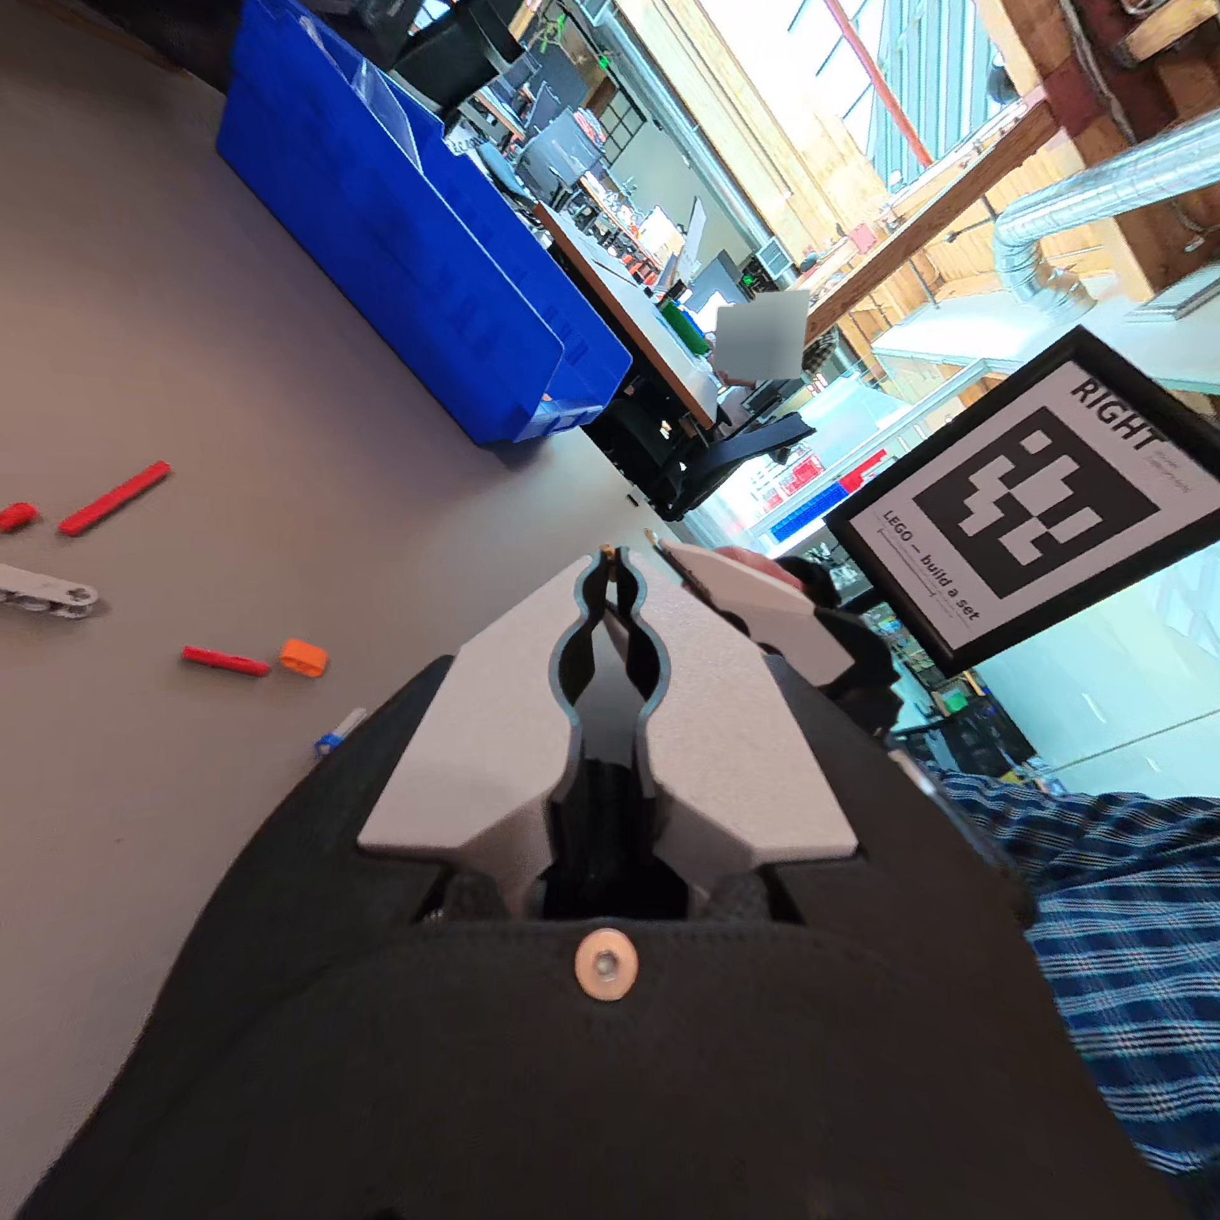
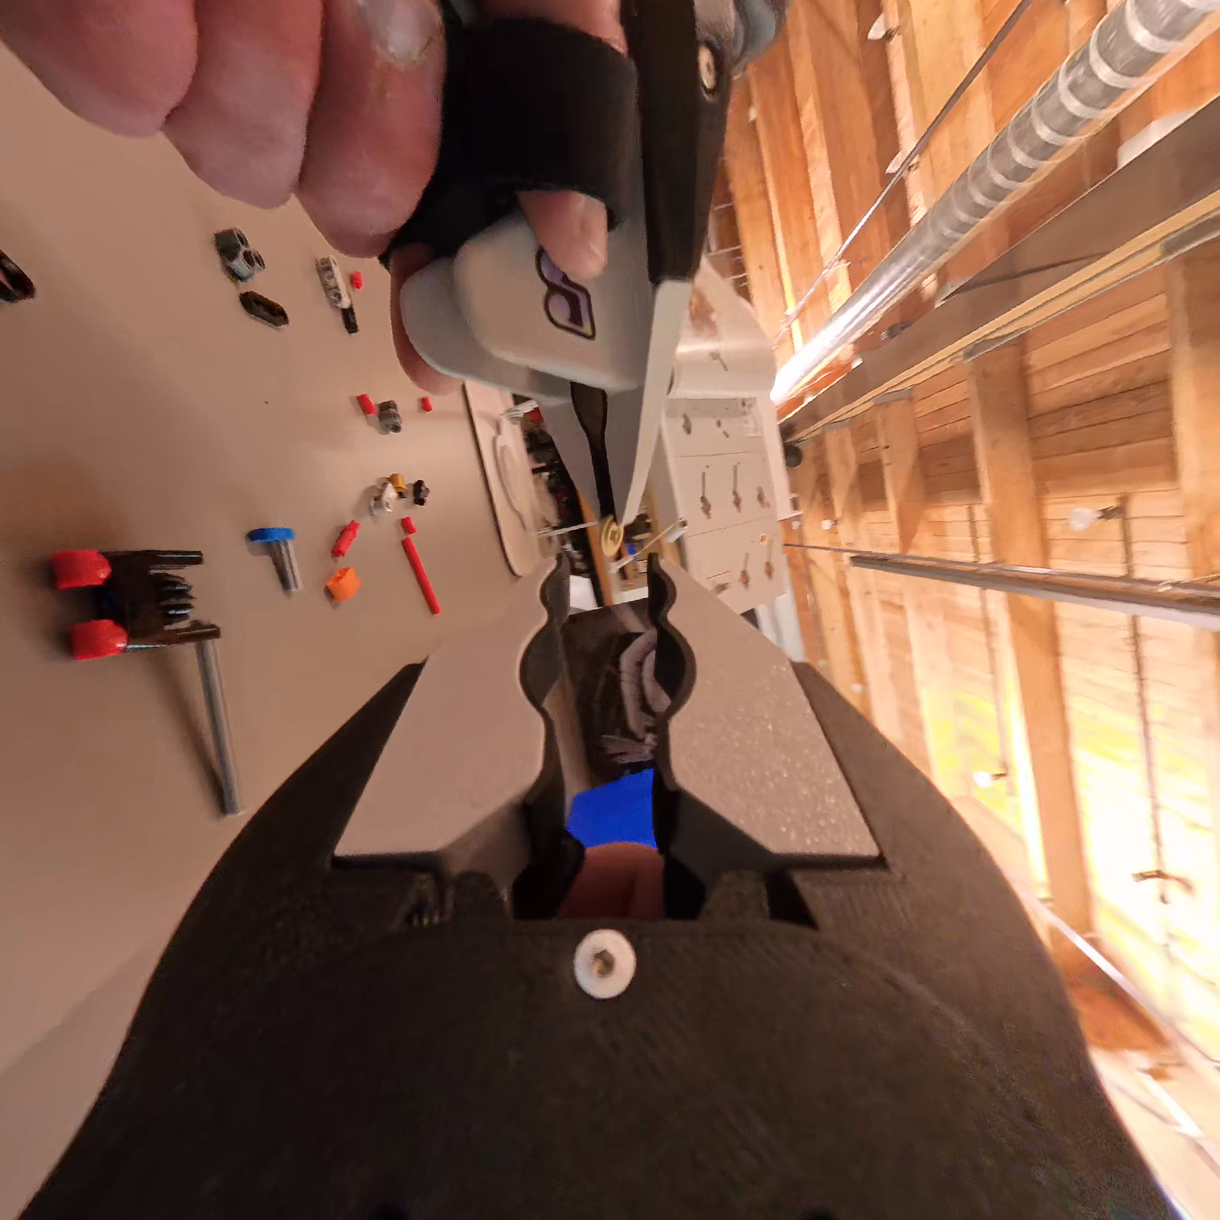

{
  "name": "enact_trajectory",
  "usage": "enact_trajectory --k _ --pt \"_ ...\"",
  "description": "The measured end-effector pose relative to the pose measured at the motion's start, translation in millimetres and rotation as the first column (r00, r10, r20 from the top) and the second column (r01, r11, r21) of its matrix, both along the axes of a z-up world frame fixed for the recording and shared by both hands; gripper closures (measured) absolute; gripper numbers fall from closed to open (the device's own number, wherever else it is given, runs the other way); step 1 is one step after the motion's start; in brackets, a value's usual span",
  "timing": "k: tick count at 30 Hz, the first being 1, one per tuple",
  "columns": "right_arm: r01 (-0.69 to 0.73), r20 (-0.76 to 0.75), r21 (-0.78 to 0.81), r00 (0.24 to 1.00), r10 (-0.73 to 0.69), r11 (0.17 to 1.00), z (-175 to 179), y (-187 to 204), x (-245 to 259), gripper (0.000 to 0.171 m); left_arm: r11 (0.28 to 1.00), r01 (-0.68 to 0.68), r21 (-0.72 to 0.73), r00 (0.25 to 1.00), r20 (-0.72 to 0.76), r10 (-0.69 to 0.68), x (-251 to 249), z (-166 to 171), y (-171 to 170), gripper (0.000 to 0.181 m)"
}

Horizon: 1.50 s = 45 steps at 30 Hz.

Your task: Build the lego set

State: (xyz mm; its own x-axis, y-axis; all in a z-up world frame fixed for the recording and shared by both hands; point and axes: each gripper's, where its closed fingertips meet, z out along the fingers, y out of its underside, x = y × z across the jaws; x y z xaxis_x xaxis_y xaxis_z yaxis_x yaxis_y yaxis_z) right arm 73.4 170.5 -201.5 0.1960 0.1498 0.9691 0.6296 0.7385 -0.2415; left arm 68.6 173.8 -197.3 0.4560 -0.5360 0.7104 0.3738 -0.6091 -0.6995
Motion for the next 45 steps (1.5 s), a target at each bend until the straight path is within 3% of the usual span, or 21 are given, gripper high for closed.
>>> enact_trajectory --k 2,5,9,10,15,23,28,38,45 --pt "0.000 -0.004 -0.153 1.000 -0.001 0.988 -9 6 7 0.151 0.999 -0.029 0.021 0.997 -0.073 0.030 -5 -5 0 0.180" --pt "-0.034 -0.014 -0.451 0.999 0.031 0.892 -29 10 20 0.150 0.997 -0.058 0.047 0.976 -0.206 0.066 -10 -14 -3 0.180" --pt "-0.106 -0.017 -0.817 0.987 0.160 0.566 -69 -7 37 0.148 0.996 -0.073 0.056 0.925 -0.369 0.089 -9 -35 -15 0.179" --pt "-0.101 -0.006 -0.862 0.982 0.188 0.496 -79 -10 42 0.148 0.995 -0.080 0.054 0.914 -0.395 0.095 -10 -40 -18 0.179" --pt "-0.129 -0.027 -0.926 0.960 0.277 0.355 -98 -21 47 0.145 0.995 -0.094 0.021 0.867 -0.491 0.092 -10 -66 -32 0.179" --pt "-0.096 0.063 -0.925 0.916 0.397 0.369 -106 -29 13 0.132 0.995 -0.094 0.014 0.822 -0.563 0.086 -6 -83 -31 0.179" --pt "-0.081 0.074 -0.950 0.880 0.470 0.300 -114 -36 4 0.138 0.996 -0.093 0.008 0.814 -0.575 0.080 -8 -86 -32 0.179" --pt "-0.035 0.071 -0.968 0.911 0.406 0.248 -115 -39 -6 0.142 0.998 -0.067 0.013 0.801 -0.595 0.061 -8 -86 -30 0.179" --pt "-0.056 0.040 -0.970 0.924 0.381 0.236 -108 -36 2 0.135 0.998 -0.068 0.011 0.787 -0.614 0.060 -8 -91 -30 0.179"
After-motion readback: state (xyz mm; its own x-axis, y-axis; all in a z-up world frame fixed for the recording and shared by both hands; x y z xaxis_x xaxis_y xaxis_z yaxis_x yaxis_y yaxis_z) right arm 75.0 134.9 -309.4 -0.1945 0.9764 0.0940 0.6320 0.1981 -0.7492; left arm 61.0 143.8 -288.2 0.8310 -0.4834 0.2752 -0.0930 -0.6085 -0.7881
